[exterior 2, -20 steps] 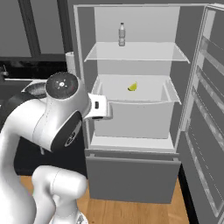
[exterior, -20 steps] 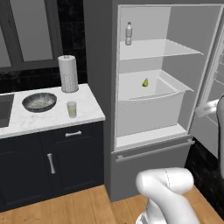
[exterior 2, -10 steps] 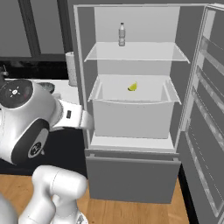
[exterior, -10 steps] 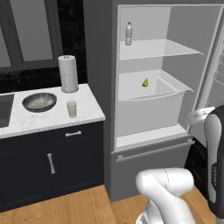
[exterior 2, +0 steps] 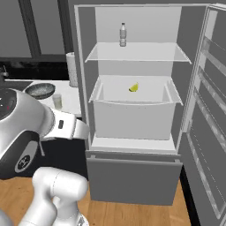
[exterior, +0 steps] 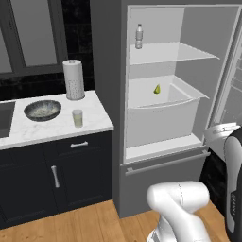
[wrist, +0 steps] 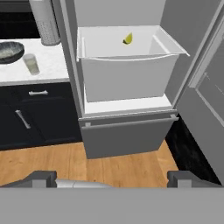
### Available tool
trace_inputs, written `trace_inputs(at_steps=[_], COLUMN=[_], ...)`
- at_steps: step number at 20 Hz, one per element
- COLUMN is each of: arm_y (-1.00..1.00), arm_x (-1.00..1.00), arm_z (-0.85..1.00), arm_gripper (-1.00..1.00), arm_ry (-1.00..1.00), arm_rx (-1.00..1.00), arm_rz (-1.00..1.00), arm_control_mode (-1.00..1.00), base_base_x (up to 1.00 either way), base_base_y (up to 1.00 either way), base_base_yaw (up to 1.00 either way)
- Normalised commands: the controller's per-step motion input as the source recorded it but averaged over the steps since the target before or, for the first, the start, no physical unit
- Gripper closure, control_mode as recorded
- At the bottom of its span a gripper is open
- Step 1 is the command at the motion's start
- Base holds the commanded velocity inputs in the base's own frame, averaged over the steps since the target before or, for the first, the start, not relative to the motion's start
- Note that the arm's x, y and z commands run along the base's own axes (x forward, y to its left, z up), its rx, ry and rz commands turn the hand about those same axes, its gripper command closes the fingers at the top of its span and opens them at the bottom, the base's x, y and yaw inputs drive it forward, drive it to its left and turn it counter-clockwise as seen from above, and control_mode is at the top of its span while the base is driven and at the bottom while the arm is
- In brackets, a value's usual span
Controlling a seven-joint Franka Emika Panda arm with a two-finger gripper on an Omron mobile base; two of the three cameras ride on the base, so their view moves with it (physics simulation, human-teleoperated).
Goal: Grab a lemon wedge from the fridge and one ice cube from the ice bowl, and put them in the glass of lemonade.
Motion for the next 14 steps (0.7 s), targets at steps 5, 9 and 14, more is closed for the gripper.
trace_inputs(at_steps=[5,9,14], arm_y=[0.00,0.00,-0.18], arm_x=[0.00,0.06,0.00], arm_z=[0.00,0.00,0.00], arm_gripper=[-1.00,-1.00,-1.00], arm_ry=[0.00,0.00,0.00], arm_rx=[0.00,0.00,0.00], arm_rz=[0.00,0.00,0.00], arm_control_mode=[-1.00,-1.00,-1.00], base_base_x=[0.00,0.00,0.00], base_base_y=[0.00,0.00,0.00], base_base_yaw=[0.00,0.00,0.00])
